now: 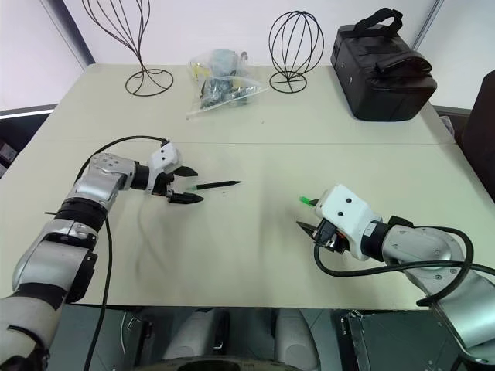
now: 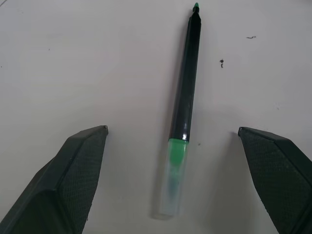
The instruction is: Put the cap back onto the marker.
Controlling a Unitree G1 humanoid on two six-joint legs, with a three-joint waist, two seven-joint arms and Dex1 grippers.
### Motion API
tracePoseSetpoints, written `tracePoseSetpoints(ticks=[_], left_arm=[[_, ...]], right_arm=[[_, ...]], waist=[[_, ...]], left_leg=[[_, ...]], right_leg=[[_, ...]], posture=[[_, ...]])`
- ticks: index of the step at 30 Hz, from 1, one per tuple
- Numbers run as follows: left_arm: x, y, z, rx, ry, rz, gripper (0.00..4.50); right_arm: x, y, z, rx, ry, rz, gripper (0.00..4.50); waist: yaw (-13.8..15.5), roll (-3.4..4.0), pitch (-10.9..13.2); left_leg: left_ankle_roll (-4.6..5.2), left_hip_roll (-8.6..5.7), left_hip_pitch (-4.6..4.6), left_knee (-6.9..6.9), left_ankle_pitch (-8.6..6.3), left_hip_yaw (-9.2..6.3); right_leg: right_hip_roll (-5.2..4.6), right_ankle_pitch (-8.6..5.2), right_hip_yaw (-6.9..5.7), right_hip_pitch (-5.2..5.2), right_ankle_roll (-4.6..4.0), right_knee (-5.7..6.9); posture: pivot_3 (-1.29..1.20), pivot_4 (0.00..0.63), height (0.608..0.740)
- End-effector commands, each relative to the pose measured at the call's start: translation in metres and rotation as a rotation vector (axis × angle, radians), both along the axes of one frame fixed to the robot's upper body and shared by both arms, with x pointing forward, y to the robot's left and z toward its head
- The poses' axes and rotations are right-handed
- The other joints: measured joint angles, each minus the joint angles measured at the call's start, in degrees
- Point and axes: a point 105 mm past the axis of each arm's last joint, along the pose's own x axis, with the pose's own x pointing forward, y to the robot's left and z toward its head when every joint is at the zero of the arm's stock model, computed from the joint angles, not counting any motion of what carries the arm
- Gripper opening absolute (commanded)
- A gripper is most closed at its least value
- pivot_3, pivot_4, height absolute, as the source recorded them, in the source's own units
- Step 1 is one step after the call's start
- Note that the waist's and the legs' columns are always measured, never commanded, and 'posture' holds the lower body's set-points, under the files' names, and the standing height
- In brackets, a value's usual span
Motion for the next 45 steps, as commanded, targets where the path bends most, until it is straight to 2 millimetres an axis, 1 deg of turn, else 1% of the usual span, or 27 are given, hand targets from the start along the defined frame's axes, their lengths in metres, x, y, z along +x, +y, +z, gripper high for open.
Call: tracePoseSetpoints(ticks=[1,6,9,10,12,13,14,16,23,27,30,31,41,45], left_arm=[[-0.003,0.005,-0.009,0.039,0.02,0.0,4.48],[-0.003,0.004,-0.01,0.035,0.027,-0.003,4.48],[-0.004,0.004,-0.011,0.035,0.029,-0.002,3.76],[-0.004,0.004,-0.011,0.035,0.03,-0.002,3.76],[-0.004,0.005,-0.012,0.043,0.027,-0.005,3.03],[-0.004,0.005,-0.012,0.043,0.027,-0.005,2.78],[-0.004,0.005,-0.011,0.043,0.027,-0.005,2.38],[-0.004,0.004,-0.011,0.046,0.022,-0.01,1.43],[-0.003,-0.003,-0.002,0.025,-0.001,-0.039,1.43],[-0.003,-0.004,-0.001,0.033,-0.012,-0.049,1.43],[-0.004,-0.004,-0.002,0.037,-0.012,-0.056,0.56],[-0.004,-0.004,-0.002,0.037,-0.013,-0.056,0.06],[-0.002,-0.003,-0.001,0.04,-0.025,-0.052,0.01],[-0.001,-0.007,0.005,0.044,-0.072,-0.079,0.01]], right_arm=[[-0.003,0.005,0.009,0.002,-0.049,0.019,2.41],[-0.002,0.005,0.01,0.0,-0.049,0.019,2.41],[-0.002,0.004,0.01,-0.002,-0.048,0.019,2.41],[-0.002,0.004,0.01,-0.002,-0.047,0.019,2.41],[-0.002,0.004,0.01,-0.003,-0.047,0.019,2.41],[-0.002,0.004,0.01,-0.003,-0.047,0.019,2.41],[-0.001,0.004,0.01,-0.003,-0.048,0.019,2.41],[-0.001,0.004,0.009,-0.004,-0.047,0.018,2.41],[0.0,0.003,0.009,-0.004,-0.045,0.017,2.41],[0.0,0.003,0.009,-0.004,-0.045,0.019,2.41],[0.001,0.003,0.009,-0.004,-0.047,0.02,2.41],[0.001,0.003,0.009,-0.005,-0.047,0.02,2.41],[0.002,0.002,0.01,-0.007,-0.051,0.022,2.41],[0.003,0.001,0.009,-0.009,-0.048,0.022,2.41]], waist=[[0.0,0.0,-0.01],[-0.01,0.0,-0.01],[-0.01,0.0,-0.02],[-0.01,0.0,-0.02],[-0.01,0.0,-0.02],[-0.01,0.0,-0.02],[-0.01,0.0,-0.02],[-0.01,0.0,-0.02],[-0.02,0.0,-0.02],[-0.01,0.0,-0.02],[-0.02,0.0,-0.02],[-0.02,0.0,-0.02],[-0.02,0.0,-0.02],[-0.01,0.0,-0.02]], left_leg=[[0.0,0.0,0.0,0.0,0.0,0.0],[0.0,0.0,0.02,0.01,0.0,0.0],[0.0,0.0,0.02,0.01,0.0,0.0],[0.0,0.0,0.02,0.01,0.0,0.0],[0.0,0.0,0.02,0.01,0.0,0.0],[0.0,0.0,0.02,0.01,0.0,0.0],[0.0,0.0,0.02,0.01,0.0,0.0],[0.0,0.0,0.02,0.01,0.0,0.0],[0.0,-0.01,0.02,0.01,0.0,0.0],[0.0,-0.01,0.02,0.01,0.0,0.0],[0.0,0.0,0.02,0.01,0.0,0.0],[0.0,-0.01,0.02,0.01,0.0,0.0],[0.0,0.0,0.02,0.01,0.0,0.0],[0.0,0.0,0.02,0.01,0.0,0.0]], right_leg=[[0.0,0.0,0.0,0.0,0.0,0.01],[0.0,0.0,0.0,0.01,0.0,0.03],[0.01,0.0,0.0,0.01,0.0,0.03],[0.01,0.0,0.0,0.01,0.0,0.03],[0.01,0.0,0.0,0.01,0.0,0.03],[0.01,0.0,0.0,0.01,0.0,0.03],[0.0,0.0,0.0,0.01,0.0,0.03],[0.01,0.0,0.0,0.01,0.0,0.03],[0.01,0.0,0.0,0.01,0.0,0.04],[0.01,0.0,-0.01,0.01,0.0,0.04],[0.01,0.0,0.0,0.01,0.0,0.04],[0.01,0.0,0.0,0.01,0.0,0.04],[0.01,0.0,0.0,0.01,0.0,0.04],[0.01,0.0,0.0,0.01,0.0,0.04]], posture=[[0.0,0.15,0.74],[0.0,0.15,0.74],[0.0,0.15,0.74],[0.0,0.15,0.74],[0.0,0.15,0.74],[0.0,0.15,0.74],[0.0,0.15,0.74],[0.0,0.15,0.74],[0.0,0.15,0.74],[0.0,0.15,0.74],[0.0,0.15,0.74],[0.0,0.15,0.74],[0.0,0.15,0.74],[0.0,0.15,0.74]])
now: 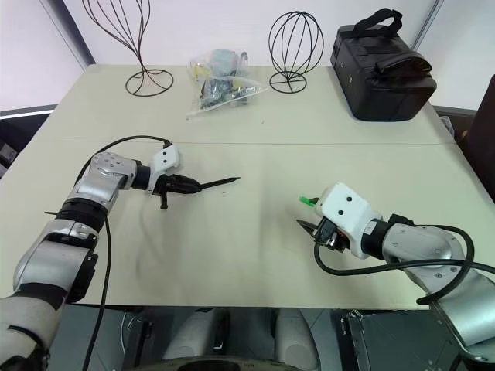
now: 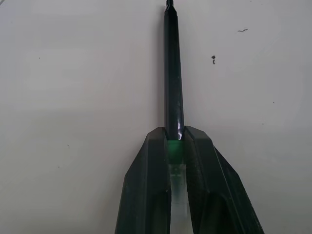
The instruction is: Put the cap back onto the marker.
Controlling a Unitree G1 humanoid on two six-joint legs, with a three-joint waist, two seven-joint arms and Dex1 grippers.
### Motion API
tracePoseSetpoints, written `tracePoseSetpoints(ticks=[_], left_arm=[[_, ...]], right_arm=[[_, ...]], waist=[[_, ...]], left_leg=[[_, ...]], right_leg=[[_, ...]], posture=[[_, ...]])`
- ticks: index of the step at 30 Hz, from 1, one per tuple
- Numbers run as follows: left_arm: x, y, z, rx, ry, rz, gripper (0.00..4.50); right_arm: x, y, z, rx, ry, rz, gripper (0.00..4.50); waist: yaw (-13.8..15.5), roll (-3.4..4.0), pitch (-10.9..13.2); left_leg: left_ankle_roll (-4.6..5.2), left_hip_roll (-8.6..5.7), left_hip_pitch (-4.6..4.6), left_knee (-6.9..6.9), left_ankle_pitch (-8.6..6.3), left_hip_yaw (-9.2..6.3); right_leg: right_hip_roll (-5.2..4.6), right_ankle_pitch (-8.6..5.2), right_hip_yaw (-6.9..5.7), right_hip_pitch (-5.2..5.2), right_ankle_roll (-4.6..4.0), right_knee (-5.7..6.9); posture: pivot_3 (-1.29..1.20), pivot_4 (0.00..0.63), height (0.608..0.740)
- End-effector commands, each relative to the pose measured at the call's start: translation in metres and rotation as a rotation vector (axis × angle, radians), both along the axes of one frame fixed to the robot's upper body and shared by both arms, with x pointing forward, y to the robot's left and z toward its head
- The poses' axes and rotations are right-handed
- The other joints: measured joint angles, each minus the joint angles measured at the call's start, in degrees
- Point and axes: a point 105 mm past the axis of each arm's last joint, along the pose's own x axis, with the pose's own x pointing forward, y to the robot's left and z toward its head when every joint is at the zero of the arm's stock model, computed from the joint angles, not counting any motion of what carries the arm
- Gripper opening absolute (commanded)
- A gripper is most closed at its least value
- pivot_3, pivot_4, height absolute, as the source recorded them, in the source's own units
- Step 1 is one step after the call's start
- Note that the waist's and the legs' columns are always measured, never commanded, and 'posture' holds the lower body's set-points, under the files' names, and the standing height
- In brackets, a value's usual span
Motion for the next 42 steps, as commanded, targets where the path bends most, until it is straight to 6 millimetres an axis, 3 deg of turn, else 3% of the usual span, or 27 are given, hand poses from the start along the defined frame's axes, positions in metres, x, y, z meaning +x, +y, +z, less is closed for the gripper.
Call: tracePoseSetpoints(ticks=[1,11,16,26,35,42], left_arm=[[0.002,-0.006,0.008,0.017,-0.075,-0.05,0.01],[-0.002,-0.039,0.047,-0.008,-0.316,-0.245,0.01],[-0.005,-0.044,0.061,0.004,-0.376,-0.284,0.01],[-0.015,-0.044,0.074,0.028,-0.425,-0.323,0.01],[-0.023,-0.039,0.086,0.011,-0.432,-0.305,0.01],[-0.028,-0.036,0.087,0.012,-0.428,-0.302,0.01]], right_arm=[[0.0,0.001,0.006,-0.011,-0.032,0.017,2.41],[0.018,-0.01,0.002,0.042,-0.054,-0.029,2.41],[0.032,-0.018,0.001,0.067,-0.082,-0.055,2.41],[0.062,-0.023,-0.013,0.198,-0.052,-0.077,2.41],[0.063,-0.022,-0.04,0.192,0.023,-0.05,2.41],[0.064,-0.022,-0.05,0.206,0.043,-0.055,2.41]], waist=[[0.02,0.0,0.0],[0.02,-0.02,0.01],[-0.14,-0.02,0.01],[-0.13,-0.01,0.02],[-0.15,-0.01,0.02],[-0.14,0.01,0.02]], left_leg=[[0.0,0.0,0.0,0.0,0.0,0.0],[0.0,0.0,-0.01,0.0,0.0,0.01],[0.0,0.0,-0.01,0.0,0.0,0.01],[0.0,0.0,0.0,0.0,0.0,0.02],[0.0,0.01,-0.01,0.0,0.0,0.02],[0.0,0.01,-0.01,0.0,0.0,0.02]], right_leg=[[0.0,0.0,0.0,0.0,0.0,0.0],[-0.01,0.0,0.01,-0.01,0.0,0.0],[0.04,0.0,0.01,-0.01,0.0,0.0],[0.04,0.0,0.03,-0.03,0.0,0.02],[0.04,0.0,0.04,-0.03,0.0,0.03],[0.05,0.0,0.04,-0.05,0.0,0.04]], posture=[[0.0,0.15,0.74],[0.0,0.15,0.74],[0.0,0.15,0.74],[0.0,0.15,0.74],[0.0,0.15,0.74],[0.0,0.15,0.74]])
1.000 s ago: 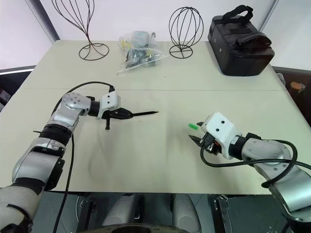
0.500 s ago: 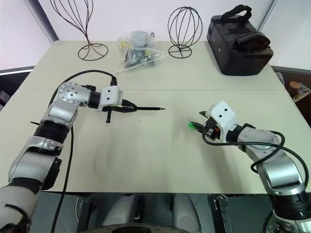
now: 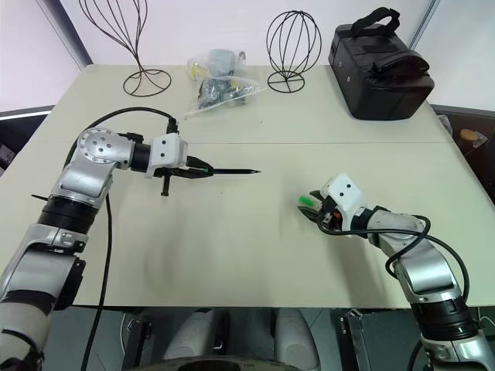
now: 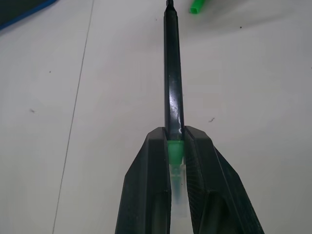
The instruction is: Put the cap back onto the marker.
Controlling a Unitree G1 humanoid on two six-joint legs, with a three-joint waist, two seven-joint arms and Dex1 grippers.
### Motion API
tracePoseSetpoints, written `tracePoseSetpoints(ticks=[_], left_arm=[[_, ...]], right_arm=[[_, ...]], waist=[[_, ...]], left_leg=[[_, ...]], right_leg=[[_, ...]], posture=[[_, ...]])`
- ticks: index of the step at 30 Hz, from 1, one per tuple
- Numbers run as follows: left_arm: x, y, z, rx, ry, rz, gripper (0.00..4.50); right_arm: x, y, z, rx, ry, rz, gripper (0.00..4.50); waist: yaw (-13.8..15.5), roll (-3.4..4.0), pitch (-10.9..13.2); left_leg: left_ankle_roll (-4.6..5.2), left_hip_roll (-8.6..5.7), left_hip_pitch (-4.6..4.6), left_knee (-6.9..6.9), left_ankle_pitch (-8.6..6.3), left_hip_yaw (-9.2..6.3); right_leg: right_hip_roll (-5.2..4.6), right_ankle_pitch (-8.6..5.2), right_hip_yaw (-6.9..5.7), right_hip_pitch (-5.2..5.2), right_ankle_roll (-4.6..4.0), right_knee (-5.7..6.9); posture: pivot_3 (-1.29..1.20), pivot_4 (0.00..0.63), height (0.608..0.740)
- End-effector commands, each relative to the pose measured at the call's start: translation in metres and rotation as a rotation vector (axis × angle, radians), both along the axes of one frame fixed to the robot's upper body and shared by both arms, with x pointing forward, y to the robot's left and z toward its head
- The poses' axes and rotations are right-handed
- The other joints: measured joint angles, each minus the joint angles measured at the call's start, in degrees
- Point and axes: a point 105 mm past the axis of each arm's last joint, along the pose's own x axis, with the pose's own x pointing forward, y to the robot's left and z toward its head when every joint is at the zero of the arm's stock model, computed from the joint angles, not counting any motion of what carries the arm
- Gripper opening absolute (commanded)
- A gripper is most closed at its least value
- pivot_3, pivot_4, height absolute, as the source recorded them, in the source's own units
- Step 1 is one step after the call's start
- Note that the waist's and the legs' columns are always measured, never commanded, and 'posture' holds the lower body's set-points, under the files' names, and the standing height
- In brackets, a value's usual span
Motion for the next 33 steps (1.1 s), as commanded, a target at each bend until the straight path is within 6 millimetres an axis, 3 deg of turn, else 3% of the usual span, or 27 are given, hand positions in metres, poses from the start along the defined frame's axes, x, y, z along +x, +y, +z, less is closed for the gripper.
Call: tracePoseSetpoints(ticks=[1,13,33], left_arm=[[-0.004,0.001,0.014,-0.032,-0.042,-0.005,0.01],[-0.01,0.006,0.014,-0.038,-0.035,0.019,0.01],[-0.016,0.022,0.013,-0.019,-0.035,0.068,0.01]], right_arm=[[0.001,0.001,0.002,0.006,-0.026,0.007,2.41],[0.011,-0.009,-0.007,0.002,0.004,-0.003,2.41],[0.021,-0.005,-0.016,0.005,0.017,0.026,2.41]], waist=[[0.01,0.01,0.0],[-0.02,0.01,0.0],[-0.06,0.02,0.01]], left_leg=[[0.0,0.0,0.0,0.0,0.0,0.0],[0.0,0.01,0.0,0.0,0.0,0.01],[0.0,0.01,0.01,0.0,0.0,0.02]], right_leg=[[0.0,0.0,0.0,0.0,0.0,0.0],[0.0,0.0,0.02,-0.01,0.0,0.0],[0.0,0.0,0.02,-0.02,0.0,0.01]], posture=[[0.0,0.15,0.74],[0.0,0.15,0.74],[0.0,0.15,0.74]])
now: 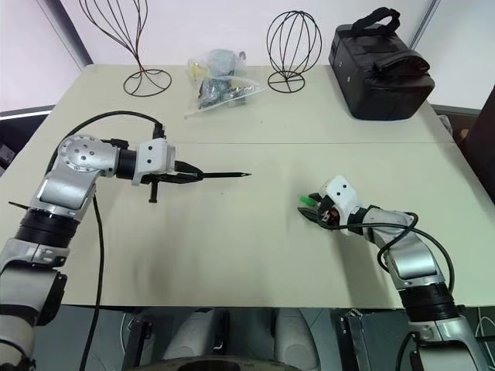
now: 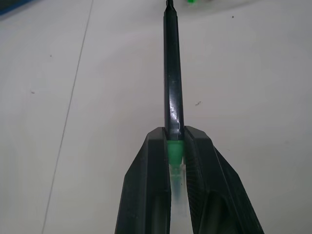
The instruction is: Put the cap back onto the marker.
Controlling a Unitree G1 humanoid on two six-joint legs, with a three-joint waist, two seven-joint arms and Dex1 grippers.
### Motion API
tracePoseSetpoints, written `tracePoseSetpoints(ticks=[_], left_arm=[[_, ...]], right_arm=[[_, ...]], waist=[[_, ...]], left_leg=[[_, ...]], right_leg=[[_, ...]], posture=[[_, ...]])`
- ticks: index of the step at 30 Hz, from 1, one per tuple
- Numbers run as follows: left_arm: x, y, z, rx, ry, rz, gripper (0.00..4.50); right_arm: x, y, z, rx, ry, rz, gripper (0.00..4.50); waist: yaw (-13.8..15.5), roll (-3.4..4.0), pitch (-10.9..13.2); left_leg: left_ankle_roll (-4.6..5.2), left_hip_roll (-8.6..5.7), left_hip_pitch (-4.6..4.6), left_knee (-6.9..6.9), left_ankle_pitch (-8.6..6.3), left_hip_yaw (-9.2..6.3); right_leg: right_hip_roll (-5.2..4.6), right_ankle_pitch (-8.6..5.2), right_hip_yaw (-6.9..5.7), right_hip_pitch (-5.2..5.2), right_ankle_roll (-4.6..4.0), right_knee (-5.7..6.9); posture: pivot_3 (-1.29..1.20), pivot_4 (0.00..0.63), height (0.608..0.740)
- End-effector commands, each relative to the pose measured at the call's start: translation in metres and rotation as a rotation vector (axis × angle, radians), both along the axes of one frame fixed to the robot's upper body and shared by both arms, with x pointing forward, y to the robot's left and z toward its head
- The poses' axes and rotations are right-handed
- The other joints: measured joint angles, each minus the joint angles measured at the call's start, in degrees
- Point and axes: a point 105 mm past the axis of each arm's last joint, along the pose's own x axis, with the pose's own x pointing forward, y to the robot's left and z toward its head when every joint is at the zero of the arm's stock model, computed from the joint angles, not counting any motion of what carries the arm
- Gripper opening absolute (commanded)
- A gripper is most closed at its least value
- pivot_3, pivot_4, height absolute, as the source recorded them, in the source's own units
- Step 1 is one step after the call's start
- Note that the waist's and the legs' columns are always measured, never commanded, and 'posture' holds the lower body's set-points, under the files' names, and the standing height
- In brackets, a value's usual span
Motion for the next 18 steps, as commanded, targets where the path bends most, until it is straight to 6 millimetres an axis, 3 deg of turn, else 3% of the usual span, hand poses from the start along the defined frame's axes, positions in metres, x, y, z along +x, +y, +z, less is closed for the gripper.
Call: tracePoseSetpoints(ticks=[1,3,6,15,18], left_arm=[[-0.001,0.003,0.016,-0.025,-0.049,0.01,0.0],[-0.001,0.003,0.016,-0.024,-0.048,0.011,0.0],[-0.001,0.003,0.015,-0.025,-0.046,0.012,0.0],[0.002,-0.002,0.015,-0.012,-0.073,-0.02,0.0],[0.004,-0.007,0.01,0.009,-0.091,-0.059,0.0]], right_arm=[[0.003,0.001,0.005,0.005,-0.029,0.01,2.15],[0.003,0.0,0.005,0.004,-0.027,0.009,1.54],[0.002,-0.001,0.003,0.004,-0.024,0.01,0.04],[-0.001,-0.004,0.007,-0.047,-0.048,0.013,0.04],[-0.002,-0.005,0.016,-0.164,-0.124,0.023,0.04]], waist=[[-0.01,0.0,0.0],[0.0,0.0,0.0],[0.01,0.0,0.0],[0.07,0.0,0.0],[0.24,0.01,0.0]], left_leg=[[0.0,0.0,0.0,0.0,0.0,0.0],[0.0,0.0,0.0,0.0,0.0,0.0],[0.0,0.0,0.0,0.0,0.0,0.0],[0.0,0.0,0.0,0.0,0.0,0.01],[0.0,-0.02,0.0,0.0,0.0,0.01]], right_leg=[[0.0,0.0,0.0,0.0,0.0,0.0],[0.0,0.0,0.0,0.0,0.0,0.0],[0.0,0.0,0.0,0.0,0.0,0.0],[-0.01,0.0,0.0,0.01,0.0,0.0],[-0.03,0.0,0.0,0.01,0.0,0.0]], posture=[[0.0,0.15,0.74],[0.0,0.15,0.74],[0.0,0.15,0.74],[0.0,0.15,0.74],[0.0,0.15,0.74]])
